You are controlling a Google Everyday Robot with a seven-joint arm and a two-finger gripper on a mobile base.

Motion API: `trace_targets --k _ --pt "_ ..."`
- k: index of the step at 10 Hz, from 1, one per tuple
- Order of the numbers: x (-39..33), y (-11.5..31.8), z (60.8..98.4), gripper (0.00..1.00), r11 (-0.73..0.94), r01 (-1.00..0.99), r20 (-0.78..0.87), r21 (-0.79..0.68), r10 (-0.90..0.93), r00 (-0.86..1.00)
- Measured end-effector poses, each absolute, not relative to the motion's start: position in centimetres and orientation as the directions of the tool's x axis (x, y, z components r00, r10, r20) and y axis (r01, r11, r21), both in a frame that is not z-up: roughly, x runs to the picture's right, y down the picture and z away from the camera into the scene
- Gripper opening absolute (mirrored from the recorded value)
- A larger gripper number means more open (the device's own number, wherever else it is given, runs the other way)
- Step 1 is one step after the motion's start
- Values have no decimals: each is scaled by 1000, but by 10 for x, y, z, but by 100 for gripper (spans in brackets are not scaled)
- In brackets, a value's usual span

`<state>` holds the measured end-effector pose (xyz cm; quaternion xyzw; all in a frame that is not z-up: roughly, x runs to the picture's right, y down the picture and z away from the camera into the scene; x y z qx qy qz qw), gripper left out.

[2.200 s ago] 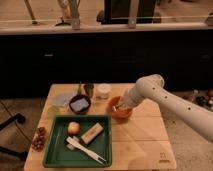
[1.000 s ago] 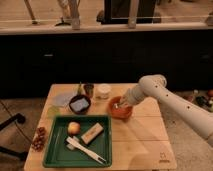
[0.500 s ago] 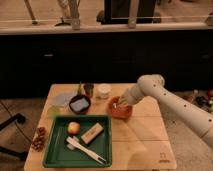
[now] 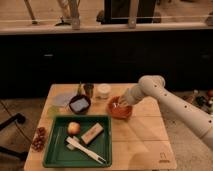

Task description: Place fork in red bowl

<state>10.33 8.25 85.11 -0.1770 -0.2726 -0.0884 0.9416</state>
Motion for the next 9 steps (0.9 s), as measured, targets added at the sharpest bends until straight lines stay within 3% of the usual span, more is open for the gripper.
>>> trace_targets --k 2,9 --pt "105 83 851 78 925 257 550 -281 -65 833" --pt "104 83 848 80 931 253 561 -263 -66 825"
